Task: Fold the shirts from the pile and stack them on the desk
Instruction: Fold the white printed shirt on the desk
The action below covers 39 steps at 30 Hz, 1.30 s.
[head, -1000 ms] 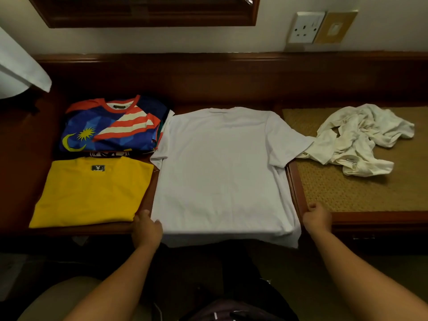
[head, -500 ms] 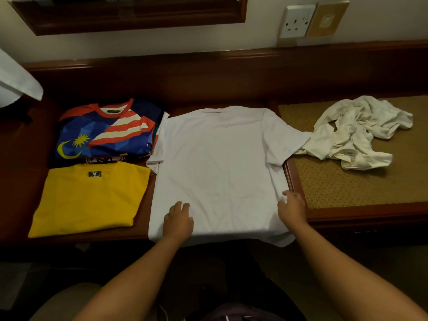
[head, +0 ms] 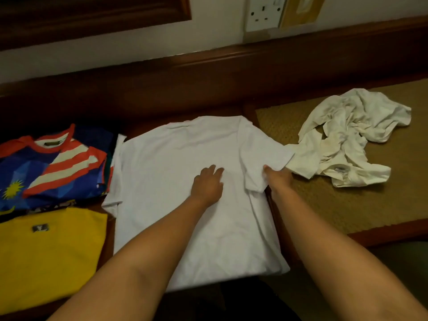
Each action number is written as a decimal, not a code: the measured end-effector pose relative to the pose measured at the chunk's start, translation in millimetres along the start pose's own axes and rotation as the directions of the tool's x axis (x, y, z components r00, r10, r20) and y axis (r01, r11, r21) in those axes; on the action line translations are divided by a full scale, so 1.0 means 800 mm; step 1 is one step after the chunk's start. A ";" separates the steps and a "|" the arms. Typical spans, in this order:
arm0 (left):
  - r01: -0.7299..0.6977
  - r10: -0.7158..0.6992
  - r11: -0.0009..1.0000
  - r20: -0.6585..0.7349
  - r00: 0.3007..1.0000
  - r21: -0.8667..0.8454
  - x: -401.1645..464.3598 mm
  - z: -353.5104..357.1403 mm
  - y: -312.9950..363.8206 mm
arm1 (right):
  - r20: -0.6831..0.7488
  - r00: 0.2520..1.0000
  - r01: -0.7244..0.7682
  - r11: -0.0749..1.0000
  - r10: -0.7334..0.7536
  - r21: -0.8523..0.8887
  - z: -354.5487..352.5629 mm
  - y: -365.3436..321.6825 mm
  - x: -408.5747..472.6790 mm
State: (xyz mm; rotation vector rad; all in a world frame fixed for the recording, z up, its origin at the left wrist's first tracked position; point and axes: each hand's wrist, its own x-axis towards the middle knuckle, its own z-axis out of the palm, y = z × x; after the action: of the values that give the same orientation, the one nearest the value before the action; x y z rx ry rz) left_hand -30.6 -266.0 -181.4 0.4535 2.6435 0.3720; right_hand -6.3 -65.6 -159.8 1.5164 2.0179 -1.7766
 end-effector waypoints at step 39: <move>0.551 -0.547 0.833 -0.065 0.834 0.056 -0.082 -0.027 -0.187 | 0.583 0.724 0.673 0.190 -0.369 -0.715 0.109 0.028 -0.001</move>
State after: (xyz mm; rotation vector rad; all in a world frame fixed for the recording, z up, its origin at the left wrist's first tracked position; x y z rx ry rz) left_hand -22.5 -430.2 -187.5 -0.3113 2.6852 0.1002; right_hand -37.4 -137.1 -204.7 0.1460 2.7381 -0.4666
